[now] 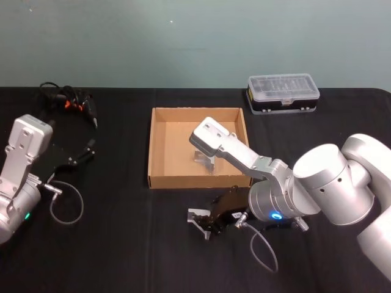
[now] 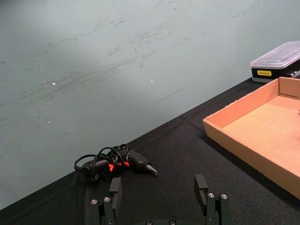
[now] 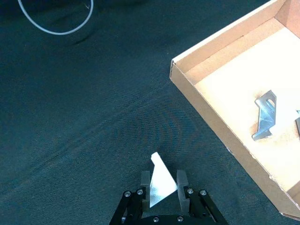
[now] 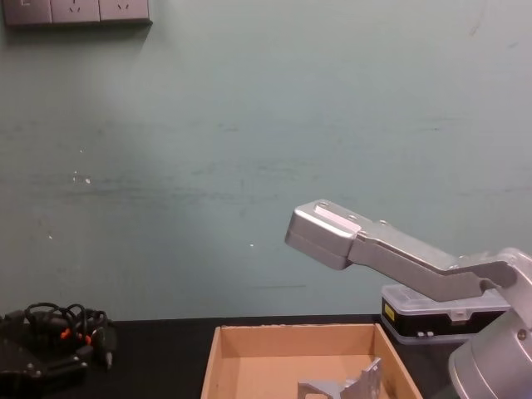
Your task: Use one hand to pick up the angle iron from the table and place it into the box.
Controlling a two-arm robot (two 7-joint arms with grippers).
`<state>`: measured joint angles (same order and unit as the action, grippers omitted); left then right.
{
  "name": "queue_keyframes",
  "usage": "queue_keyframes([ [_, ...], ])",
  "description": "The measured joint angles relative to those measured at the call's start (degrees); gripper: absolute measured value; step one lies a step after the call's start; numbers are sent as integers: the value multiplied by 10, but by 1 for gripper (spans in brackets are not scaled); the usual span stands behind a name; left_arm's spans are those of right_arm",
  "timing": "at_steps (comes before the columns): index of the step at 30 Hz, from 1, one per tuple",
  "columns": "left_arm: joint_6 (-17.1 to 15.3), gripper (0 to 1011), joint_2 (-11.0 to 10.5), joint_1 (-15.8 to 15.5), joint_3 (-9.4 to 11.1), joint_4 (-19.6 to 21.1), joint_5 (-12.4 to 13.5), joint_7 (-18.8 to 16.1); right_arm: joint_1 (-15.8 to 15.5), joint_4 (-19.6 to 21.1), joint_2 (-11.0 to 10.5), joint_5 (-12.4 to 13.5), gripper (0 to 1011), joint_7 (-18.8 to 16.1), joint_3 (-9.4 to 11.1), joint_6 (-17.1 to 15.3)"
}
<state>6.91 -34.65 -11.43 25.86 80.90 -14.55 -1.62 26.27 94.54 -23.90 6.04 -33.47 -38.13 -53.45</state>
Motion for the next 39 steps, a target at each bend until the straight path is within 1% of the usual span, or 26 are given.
queue_keyframes([
  [5, 0, 1011, 0, 0, 0, 0, 0, 0, -5, 8, -1, -1, 341, 0, 8, 8],
  [8, 0, 1011, 0, 0, 0, 0, 0, 0, -6, 19, -1, 0, 341, 1, 19, 15],
  [9, 0, 1012, 0, 0, 0, 0, 0, 0, -7, 24, 1, 2, 341, 3, 28, 20],
  [12, 0, 1011, 0, 0, 0, 0, 0, 0, -7, 32, 4, 7, 341, 9, 44, 28],
  [13, 0, 1012, 0, 0, 0, 0, 0, 0, -5, 35, 8, 9, 341, 13, 53, 35],
  [15, 0, 1011, 0, 0, 0, 0, 0, 0, -2, 34, 11, 10, 341, 18, 61, 42],
  [16, 0, 1011, 0, 0, 0, 0, 0, 0, 3, 30, 18, 11, 341, 25, 69, 50],
  [18, 0, 1011, 0, 0, 0, 0, 0, 0, 7, 23, 24, 12, 341, 32, 75, 59],
  [19, 0, 1011, 0, 0, 0, 0, 0, 0, 12, 11, 32, 12, 341, 41, 82, 70],
  [21, 0, 1011, 0, 0, 0, 0, 0, 0, 22, -9, 45, 12, 341, 51, 90, 85],
  [22, 0, 1011, 0, 0, 0, 0, 0, 0, 22, -9, 45, 12, 341, 51, 90, 85],
  [23, 0, 1011, 0, 0, 0, 0, 0, 0, 29, -25, 53, 11, 341, 57, 93, 95],
  [26, 0, 1011, 0, 0, 0, 0, 0, 0, 47, -61, 69, 7, 341, 69, 96, 110],
  [27, 0, 1011, 0, 0, 0, 0, 0, 0, 56, -79, 77, 3, 341, 74, 96, 116],
  [28, 0, 1011, 0, 0, 0, 0, 0, 0, 56, -79, 77, 3, 341, 74, 96, 116],
  [30, 0, 1012, 0, 0, 0, 0, 0, 0, 70, -107, 88, -4, 341, 79, 93, 121],
  [31, 0, 1011, 0, 0, 0, 0, 0, 0, 80, -126, 94, -10, 341, 81, 89, 124],
  [32, 0, 1011, 0, 0, 0, 0, 0, 0, 86, -137, 97, -13, 341, 82, 87, 125],
  [33, 0, 1011, 0, 0, 0, 0, 0, 0, 96, -159, 104, -19, 341, 84, 84, 127],
  [34, 0, 1011, 0, 0, 0, 0, 0, 0, 96, -159, 104, -19, 341, 84, 84, 127],
  [35, 0, 1011, 0, 0, 0, 0, 0, 0, 106, -181, 111, -25, 341, 85, 81, 129],
  [39, 0, 1011, 0, 0, 0, 0, 0, 0, 126, -229, 126, -37, 341, 86, 75, 135],
])
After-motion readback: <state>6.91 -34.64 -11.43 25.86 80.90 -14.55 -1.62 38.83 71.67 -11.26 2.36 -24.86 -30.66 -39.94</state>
